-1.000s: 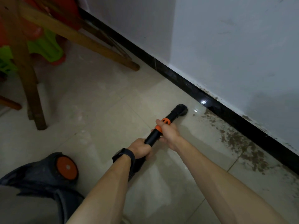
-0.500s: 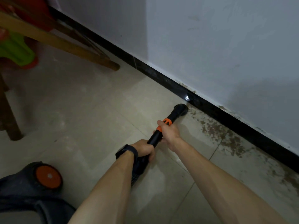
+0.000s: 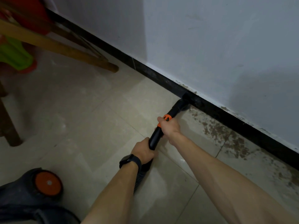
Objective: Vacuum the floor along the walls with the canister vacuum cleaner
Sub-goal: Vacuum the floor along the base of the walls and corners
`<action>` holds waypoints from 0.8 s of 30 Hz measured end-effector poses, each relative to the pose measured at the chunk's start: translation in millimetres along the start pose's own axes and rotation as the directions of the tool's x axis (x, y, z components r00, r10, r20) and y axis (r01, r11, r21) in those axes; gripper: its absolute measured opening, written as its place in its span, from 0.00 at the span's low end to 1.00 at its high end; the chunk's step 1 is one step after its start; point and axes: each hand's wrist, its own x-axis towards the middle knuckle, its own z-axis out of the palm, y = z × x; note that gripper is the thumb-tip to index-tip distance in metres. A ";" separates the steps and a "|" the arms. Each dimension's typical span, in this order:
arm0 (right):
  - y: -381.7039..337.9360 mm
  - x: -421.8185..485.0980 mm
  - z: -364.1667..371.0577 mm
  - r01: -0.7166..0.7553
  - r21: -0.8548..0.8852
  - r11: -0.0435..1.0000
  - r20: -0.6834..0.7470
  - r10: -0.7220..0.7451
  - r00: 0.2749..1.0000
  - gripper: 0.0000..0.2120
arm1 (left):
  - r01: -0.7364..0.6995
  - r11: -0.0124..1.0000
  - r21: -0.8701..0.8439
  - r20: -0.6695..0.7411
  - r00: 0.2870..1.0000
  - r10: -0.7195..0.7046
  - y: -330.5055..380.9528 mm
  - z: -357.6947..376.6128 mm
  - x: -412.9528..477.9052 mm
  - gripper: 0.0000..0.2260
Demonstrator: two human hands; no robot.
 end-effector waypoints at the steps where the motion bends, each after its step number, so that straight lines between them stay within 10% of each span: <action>1: -1.2 -0.6 1.5 0.020 -0.063 0.998 -0.009 -0.021 1.000 0.15 | 0.007 1.000 -0.013 0.005 1.000 -0.007 -2.3 2.1 1.1 0.13; 12: 2.2 -3.1 -8.5 0.081 -0.337 0.938 -0.052 -0.104 0.993 0.19 | 0.144 0.971 -0.189 0.295 0.952 -0.084 5.5 3.2 9.8 0.08; 24: 29.8 -19.3 -49.0 0.031 -0.301 0.953 -0.141 -0.076 0.987 0.19 | 0.170 0.985 -0.016 0.498 0.856 -0.140 24.4 17.3 0.5 0.28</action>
